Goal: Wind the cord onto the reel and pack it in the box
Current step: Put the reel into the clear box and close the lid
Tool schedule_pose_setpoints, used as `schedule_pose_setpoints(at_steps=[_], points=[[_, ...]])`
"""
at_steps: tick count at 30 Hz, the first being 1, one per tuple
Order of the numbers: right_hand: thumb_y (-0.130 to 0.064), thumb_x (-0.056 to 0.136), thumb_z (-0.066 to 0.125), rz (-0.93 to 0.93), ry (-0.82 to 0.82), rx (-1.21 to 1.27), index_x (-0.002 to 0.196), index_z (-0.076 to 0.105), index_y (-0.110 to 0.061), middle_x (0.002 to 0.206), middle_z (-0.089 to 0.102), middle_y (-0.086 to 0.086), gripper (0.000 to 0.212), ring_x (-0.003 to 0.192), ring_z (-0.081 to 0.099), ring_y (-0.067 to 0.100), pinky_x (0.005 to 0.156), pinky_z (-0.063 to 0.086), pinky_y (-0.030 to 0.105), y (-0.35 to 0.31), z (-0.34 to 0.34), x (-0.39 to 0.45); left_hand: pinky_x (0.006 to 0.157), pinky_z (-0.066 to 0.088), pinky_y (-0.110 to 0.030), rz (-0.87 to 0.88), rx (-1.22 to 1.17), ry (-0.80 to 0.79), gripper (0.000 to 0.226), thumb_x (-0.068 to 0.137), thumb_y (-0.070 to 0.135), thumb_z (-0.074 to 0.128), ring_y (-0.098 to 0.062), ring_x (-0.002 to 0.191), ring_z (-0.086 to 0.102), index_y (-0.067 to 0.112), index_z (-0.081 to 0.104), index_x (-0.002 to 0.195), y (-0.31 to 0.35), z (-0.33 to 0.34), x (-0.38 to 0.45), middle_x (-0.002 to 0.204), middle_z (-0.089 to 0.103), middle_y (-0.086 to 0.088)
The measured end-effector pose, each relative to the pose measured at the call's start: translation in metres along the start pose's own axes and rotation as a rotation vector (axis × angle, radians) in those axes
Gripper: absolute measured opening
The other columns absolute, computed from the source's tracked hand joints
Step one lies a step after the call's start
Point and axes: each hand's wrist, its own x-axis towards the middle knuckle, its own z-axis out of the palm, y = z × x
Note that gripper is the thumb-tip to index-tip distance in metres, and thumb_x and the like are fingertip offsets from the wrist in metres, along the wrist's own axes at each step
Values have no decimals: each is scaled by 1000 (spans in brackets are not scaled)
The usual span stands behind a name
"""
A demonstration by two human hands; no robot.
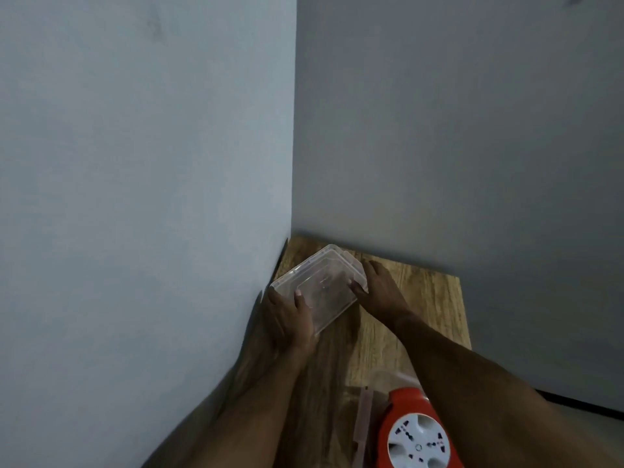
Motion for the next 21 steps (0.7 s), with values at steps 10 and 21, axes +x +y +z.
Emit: schedule_pose_setpoints(at_steps=[10, 21], points=[[-49, 99, 57, 148, -114, 69, 152, 36, -9, 149, 42, 21, 70, 133, 44, 39, 108, 43, 52, 23, 41, 48, 116, 27, -36, 25, -49, -48, 72, 99, 39, 54, -31, 146, 31, 6, 23, 156, -5, 28, 18, 159, 30, -16], [-51, 99, 55, 203, -55, 134, 152, 36, -11, 148, 40, 19, 69, 134, 41, 37, 109, 43, 51, 24, 40, 39, 117, 35, -43, 56, -189, -77, 70, 99, 40, 55, -29, 144, 35, 13, 23, 155, 4, 24, 21, 158, 32, -12]])
